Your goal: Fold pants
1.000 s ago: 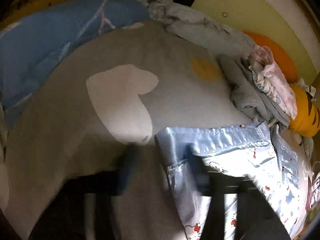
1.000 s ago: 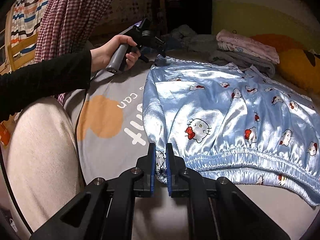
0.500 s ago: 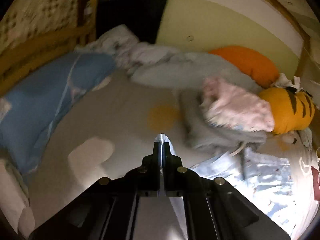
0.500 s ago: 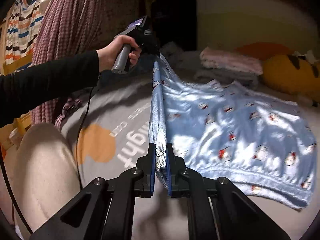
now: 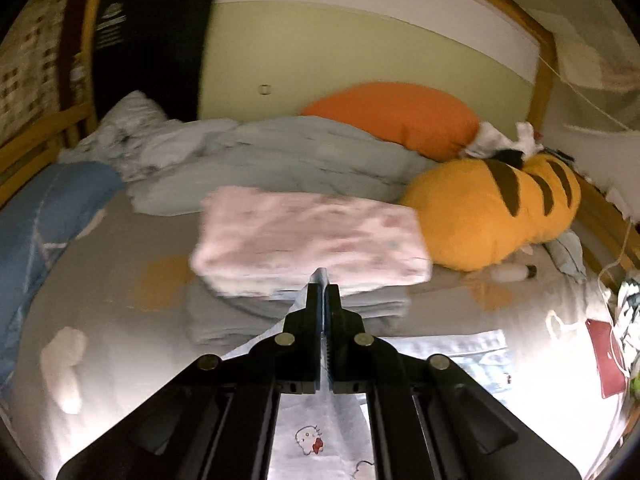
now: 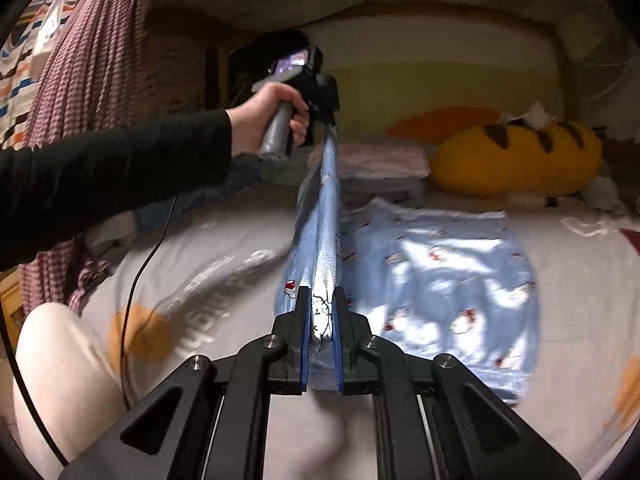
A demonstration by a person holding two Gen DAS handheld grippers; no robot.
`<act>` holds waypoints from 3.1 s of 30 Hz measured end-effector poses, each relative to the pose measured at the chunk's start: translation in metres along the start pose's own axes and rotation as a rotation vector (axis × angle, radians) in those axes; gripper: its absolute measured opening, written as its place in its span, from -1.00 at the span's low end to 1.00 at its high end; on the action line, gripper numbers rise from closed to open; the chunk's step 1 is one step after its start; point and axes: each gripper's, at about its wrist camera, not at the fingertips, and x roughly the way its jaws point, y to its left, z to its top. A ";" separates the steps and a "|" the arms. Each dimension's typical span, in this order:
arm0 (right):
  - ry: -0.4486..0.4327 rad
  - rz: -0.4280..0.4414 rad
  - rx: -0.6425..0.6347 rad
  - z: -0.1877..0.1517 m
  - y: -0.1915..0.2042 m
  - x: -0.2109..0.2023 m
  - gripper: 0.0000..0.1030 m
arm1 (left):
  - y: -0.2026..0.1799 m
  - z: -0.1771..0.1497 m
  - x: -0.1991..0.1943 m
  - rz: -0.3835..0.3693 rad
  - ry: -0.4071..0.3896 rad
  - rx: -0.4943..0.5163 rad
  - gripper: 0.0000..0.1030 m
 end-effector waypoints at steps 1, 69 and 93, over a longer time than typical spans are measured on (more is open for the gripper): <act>-0.007 -0.015 0.030 0.002 -0.007 -0.003 -0.83 | -0.013 0.000 0.002 -0.011 0.002 0.018 -0.98; -0.026 -0.540 0.193 -0.029 -0.098 -0.030 0.09 | -0.217 -0.057 0.043 -0.099 -0.174 0.303 0.15; -0.273 -0.474 -0.032 0.098 -0.118 -0.088 0.15 | -0.085 -0.126 -0.268 0.004 -0.572 0.170 0.64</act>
